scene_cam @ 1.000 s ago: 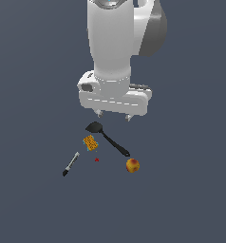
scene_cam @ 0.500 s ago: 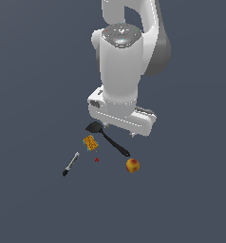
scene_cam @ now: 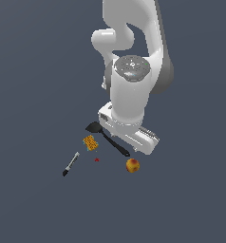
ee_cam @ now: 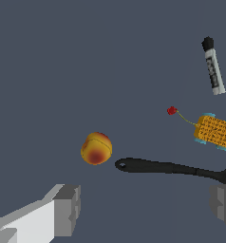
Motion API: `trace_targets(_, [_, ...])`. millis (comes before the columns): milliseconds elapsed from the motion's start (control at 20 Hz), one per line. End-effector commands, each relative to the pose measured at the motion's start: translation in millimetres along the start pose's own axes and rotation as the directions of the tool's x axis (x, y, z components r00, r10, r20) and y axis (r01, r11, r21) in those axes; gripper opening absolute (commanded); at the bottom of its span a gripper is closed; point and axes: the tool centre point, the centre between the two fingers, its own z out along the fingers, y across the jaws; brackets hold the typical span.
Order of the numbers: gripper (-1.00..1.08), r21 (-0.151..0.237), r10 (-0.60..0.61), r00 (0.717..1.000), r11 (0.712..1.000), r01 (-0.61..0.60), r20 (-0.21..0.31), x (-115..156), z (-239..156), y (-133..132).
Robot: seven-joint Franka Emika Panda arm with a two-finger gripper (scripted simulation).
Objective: Pick up a designated object from a clutter of objects.
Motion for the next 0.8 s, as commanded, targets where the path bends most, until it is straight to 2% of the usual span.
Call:
trace_targets(0, [1.00, -0.002, 0.057, 0.998, 0.998, -0.057, 0.000, 0.4, 12.5, -6.8])
trace_targets(350, [1.00, -0.009, 0.211, 0.977, 0.977, -0.211, -0.002, -0.1, 48.2, -24.5])
trace_targets(750, [1.00, -0.016, 0.368, 0.930, 0.930, -0.368, -0.007, -3.3, 87.7, -41.3])
